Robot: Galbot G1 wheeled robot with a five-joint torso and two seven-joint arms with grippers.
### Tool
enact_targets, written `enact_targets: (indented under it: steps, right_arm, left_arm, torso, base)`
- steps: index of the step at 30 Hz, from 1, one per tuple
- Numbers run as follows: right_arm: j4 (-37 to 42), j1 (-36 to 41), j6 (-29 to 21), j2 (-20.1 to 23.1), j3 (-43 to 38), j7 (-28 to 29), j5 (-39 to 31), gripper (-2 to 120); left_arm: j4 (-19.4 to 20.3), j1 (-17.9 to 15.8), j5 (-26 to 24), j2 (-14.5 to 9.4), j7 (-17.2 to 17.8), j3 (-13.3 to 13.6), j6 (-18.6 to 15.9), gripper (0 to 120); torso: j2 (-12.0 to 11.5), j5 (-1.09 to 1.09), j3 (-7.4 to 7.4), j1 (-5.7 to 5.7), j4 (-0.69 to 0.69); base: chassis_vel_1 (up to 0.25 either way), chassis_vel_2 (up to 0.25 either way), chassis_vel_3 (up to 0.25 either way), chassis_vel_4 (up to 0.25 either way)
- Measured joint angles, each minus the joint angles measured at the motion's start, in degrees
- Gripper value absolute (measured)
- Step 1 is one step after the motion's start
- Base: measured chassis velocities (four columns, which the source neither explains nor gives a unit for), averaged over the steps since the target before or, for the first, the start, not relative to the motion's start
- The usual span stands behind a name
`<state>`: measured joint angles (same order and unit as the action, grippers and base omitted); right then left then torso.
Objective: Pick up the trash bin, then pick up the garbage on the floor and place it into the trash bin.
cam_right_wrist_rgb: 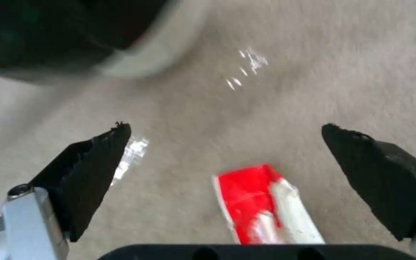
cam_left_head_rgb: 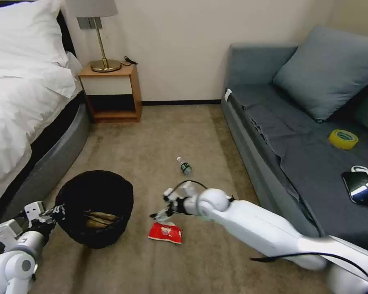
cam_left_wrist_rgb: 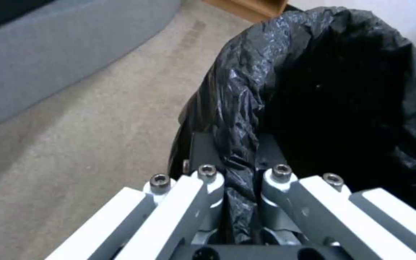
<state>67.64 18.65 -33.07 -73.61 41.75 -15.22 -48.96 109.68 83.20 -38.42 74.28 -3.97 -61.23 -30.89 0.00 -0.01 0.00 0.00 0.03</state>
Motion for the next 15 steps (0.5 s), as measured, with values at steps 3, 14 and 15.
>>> enact_targets:
  steps: [3, 14, 15]
  right_arm:
    - [-4.78, -1.22, 0.04, -1.72, 1.01, -1.86, 1.42, 100]
    - [-18.85, -2.52, 3.86, -4.57, 3.52, -9.91, 11.53, 100]
    - [-20.71, -2.25, 4.47, -5.01, 3.57, -10.8, 12.79, 100]
  left_arm:
    - [-0.17, 0.14, -0.09, -0.01, -0.48, -0.68, 0.13, 4]
    - [-1.57, 0.83, -0.15, 0.43, -2.71, -2.71, 1.22, 4]
    - [-1.66, 0.84, -0.15, 0.43, -2.81, -2.81, 1.29, 4]
  torso:
    - [0.0, 0.0, 0.0, 0.0, -0.02]
    - [0.0, 0.0, -0.01, 0.0, -0.03]
    - [0.0, 0.01, -0.01, 0.0, -0.04]
  base:
    - [0.0, 0.0, 0.0, 0.0]
    - [0.0, 0.0, 0.0, 0.0]
    - [0.0, 0.0, 0.0, 0.0]
